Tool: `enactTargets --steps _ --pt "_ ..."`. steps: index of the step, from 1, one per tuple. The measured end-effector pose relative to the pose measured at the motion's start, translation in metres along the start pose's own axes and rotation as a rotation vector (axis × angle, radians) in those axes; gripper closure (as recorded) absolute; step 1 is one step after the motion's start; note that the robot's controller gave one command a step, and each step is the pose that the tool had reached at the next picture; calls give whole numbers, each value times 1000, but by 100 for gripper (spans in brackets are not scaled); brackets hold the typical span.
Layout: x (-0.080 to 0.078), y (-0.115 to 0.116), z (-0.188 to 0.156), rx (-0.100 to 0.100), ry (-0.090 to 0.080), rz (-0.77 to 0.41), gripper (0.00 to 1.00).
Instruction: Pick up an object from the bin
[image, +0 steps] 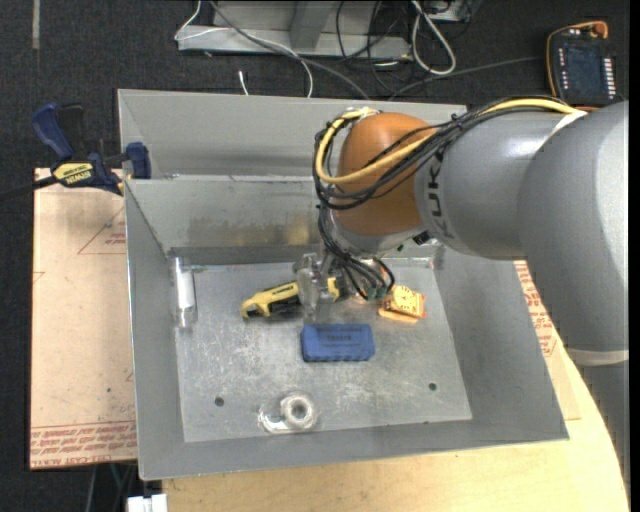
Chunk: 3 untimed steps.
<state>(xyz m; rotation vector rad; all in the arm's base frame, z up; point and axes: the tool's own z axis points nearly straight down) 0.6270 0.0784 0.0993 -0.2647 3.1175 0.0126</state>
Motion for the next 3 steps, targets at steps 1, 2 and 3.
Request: enactTargets --steps 1,2,3 --pt "0 0 0 0 0 0 100" --pt "-7 2 10 -1 -4 7 100" --pt "-29 -27 20 -9 -23 43 0"
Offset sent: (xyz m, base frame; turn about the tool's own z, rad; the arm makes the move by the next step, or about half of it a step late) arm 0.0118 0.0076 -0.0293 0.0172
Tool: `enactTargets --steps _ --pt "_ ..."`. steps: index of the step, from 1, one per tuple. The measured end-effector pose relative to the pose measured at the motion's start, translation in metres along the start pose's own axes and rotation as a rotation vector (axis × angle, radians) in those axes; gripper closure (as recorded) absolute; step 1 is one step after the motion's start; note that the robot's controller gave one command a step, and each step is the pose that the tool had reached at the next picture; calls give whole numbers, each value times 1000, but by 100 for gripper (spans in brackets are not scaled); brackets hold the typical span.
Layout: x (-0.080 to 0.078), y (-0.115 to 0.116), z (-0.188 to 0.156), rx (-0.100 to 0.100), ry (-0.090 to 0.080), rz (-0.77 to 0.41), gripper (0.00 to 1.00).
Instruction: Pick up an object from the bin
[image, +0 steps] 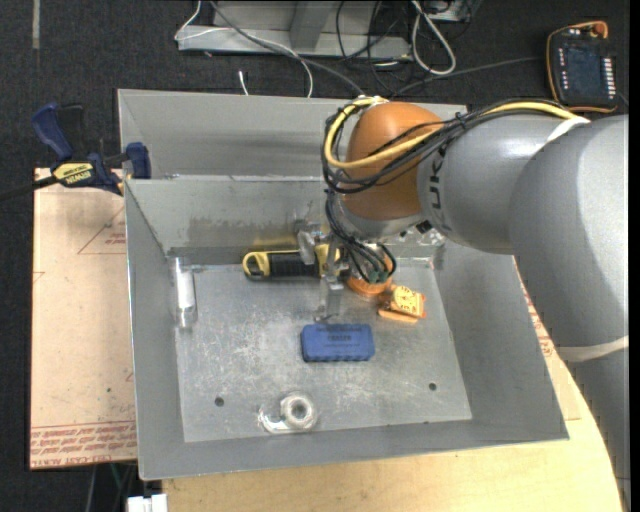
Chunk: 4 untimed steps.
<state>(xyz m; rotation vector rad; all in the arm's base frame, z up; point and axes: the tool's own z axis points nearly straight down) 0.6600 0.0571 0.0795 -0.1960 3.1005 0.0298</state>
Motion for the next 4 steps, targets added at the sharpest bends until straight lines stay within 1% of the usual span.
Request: enactTargets --steps 1,2,3,4 --pt "0 0 0 0 0 0 0" --pt "24 -13 -96 0 -5 -1 0" --pt "4 -5 6 -5 -10 21 0" --pt "-2 7 -49 1 -33 -32 0"
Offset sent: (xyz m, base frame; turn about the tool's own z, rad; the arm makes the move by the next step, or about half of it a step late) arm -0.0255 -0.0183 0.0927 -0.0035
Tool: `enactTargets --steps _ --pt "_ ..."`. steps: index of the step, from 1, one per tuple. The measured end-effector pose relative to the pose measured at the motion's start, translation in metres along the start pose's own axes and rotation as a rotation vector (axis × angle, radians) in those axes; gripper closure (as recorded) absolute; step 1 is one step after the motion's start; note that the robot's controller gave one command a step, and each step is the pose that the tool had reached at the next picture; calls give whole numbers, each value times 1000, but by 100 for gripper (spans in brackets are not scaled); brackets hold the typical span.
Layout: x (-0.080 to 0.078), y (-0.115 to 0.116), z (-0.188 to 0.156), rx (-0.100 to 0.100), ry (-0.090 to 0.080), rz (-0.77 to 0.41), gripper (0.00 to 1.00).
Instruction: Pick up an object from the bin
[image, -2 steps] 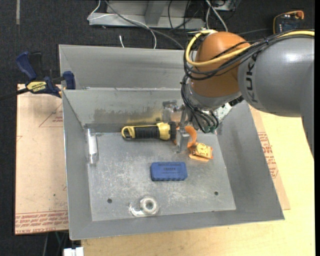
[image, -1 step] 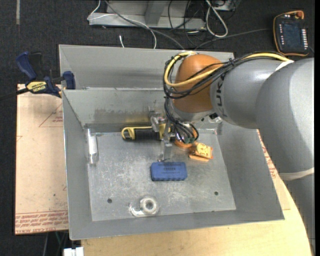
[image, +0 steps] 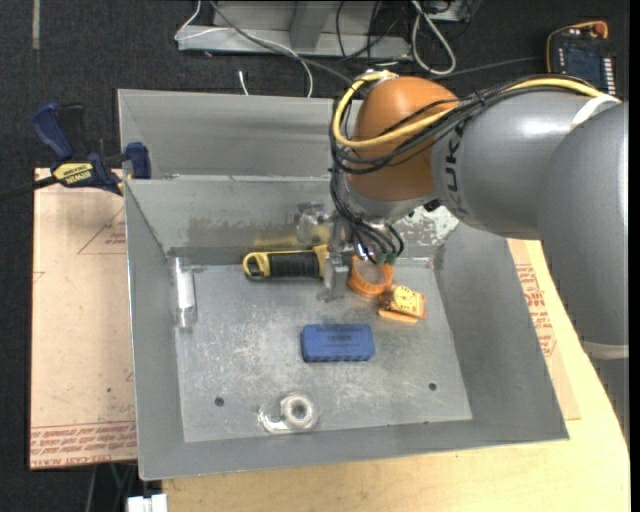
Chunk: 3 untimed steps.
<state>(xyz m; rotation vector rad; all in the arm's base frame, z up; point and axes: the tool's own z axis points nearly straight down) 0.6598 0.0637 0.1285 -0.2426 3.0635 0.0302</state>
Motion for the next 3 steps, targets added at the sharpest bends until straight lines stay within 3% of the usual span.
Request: enactTargets --steps 1,2,3 --pt "12 -30 59 -3 18 20 100" --pt "12 -30 59 -3 18 20 100" --pt "9 -34 -5 -3 11 -1 100"
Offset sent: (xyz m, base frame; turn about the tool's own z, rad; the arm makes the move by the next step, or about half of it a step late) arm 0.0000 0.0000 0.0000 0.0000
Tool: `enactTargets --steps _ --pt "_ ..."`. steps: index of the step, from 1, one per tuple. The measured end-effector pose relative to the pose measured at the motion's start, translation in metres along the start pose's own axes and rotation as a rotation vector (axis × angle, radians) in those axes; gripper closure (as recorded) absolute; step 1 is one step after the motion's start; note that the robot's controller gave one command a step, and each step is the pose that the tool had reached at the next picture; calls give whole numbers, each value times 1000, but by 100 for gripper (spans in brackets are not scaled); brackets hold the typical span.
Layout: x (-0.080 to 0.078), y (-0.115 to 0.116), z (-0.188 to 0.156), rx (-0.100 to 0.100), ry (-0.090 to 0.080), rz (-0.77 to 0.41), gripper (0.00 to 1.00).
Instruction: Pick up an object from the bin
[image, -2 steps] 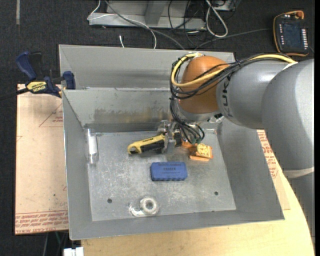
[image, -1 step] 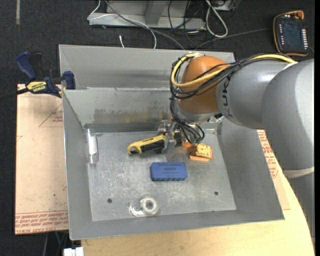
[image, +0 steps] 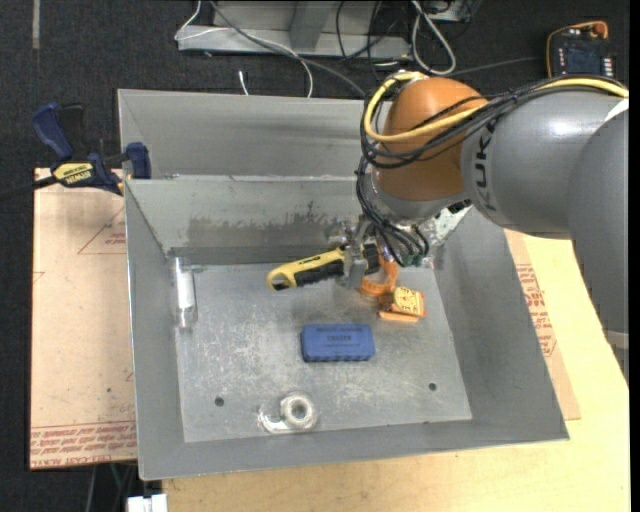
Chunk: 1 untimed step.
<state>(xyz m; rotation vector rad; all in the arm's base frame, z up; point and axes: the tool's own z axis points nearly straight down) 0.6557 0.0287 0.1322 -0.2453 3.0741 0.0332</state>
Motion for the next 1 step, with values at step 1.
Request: enactTargets --steps 1 --pt "15 20 -37 -3 10 -4 100"
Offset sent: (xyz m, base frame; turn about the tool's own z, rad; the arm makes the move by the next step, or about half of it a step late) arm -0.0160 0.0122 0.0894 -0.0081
